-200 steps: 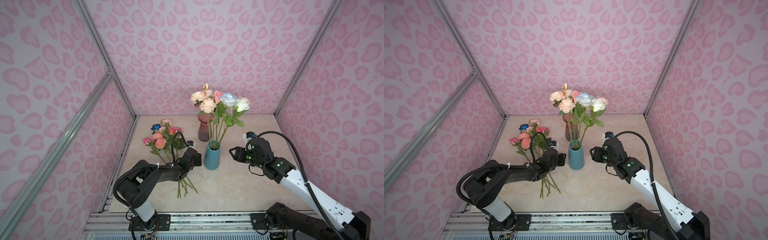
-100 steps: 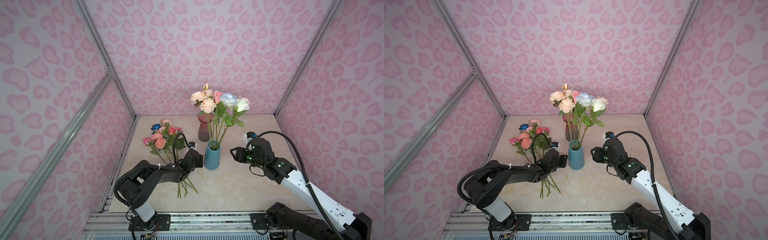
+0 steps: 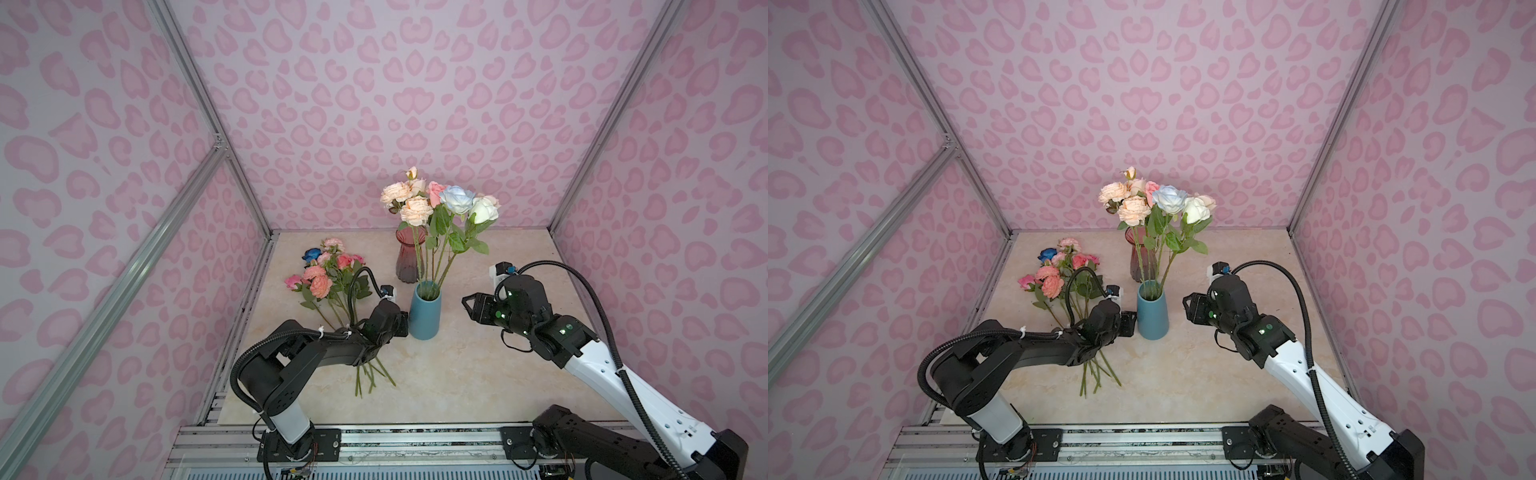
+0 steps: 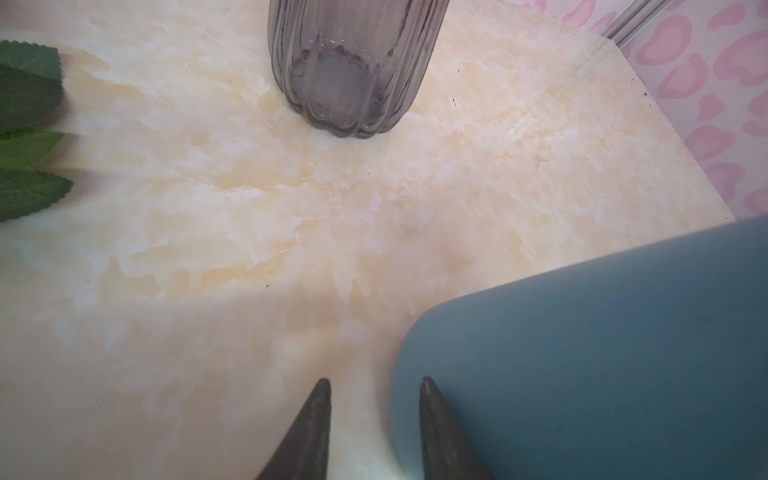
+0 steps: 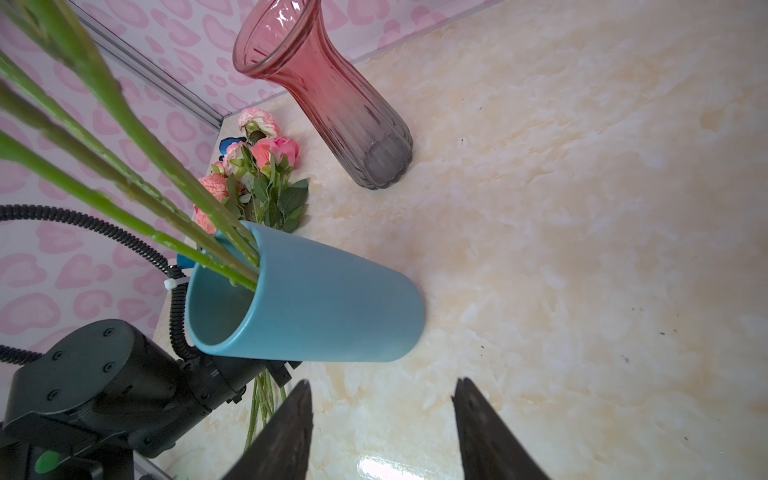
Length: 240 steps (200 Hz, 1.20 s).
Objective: Arrange the flowers into the vase
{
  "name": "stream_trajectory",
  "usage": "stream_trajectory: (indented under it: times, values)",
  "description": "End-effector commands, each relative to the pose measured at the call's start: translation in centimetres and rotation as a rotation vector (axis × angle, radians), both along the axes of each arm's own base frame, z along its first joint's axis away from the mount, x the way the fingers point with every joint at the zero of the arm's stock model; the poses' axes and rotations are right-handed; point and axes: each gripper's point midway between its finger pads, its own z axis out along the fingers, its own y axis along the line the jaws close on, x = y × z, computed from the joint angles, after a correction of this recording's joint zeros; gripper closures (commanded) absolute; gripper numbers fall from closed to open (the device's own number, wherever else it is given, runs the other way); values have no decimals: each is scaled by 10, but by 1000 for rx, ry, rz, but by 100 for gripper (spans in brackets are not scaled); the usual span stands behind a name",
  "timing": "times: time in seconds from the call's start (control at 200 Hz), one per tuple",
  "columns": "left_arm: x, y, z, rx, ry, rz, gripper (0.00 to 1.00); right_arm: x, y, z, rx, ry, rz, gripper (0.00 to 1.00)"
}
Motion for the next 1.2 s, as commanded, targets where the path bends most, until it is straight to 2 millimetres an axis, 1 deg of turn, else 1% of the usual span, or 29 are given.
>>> stream_trajectory:
  times: [0.0,0.22,0.355,0.52,0.59,0.725,0.885,0.985,1.095,1.195]
  values:
    - [1,-6,3,-26,-17,-4,63,0,-1,1,-11,-6,-1,44]
    - [-6,-20,3,-28,-21,-32,63,0,-1,3,-10,-8,0,44]
    - [-8,-25,0,-29,-19,-42,63,1,-2,5,-11,-5,-5,43]
    - [-10,-32,2,-37,-22,-54,63,1,-1,7,-11,-6,-1,43]
    - [-12,-38,1,-43,-19,-61,63,1,-1,9,-9,-8,0,42]
    - [-20,-56,2,-49,-22,-90,63,1,-1,8,-18,11,-6,41]
    - [-31,-73,-6,-49,-10,-111,63,2,-8,7,-66,49,-30,40]
    - [-34,-74,-12,-38,-4,-107,63,1,-10,3,-93,80,-35,40]
    - [-35,-72,-10,-36,-12,-107,63,0,-11,2,-119,108,-35,41]
    - [-36,-64,-6,-21,-24,-96,63,1,-13,5,-170,136,-28,42]
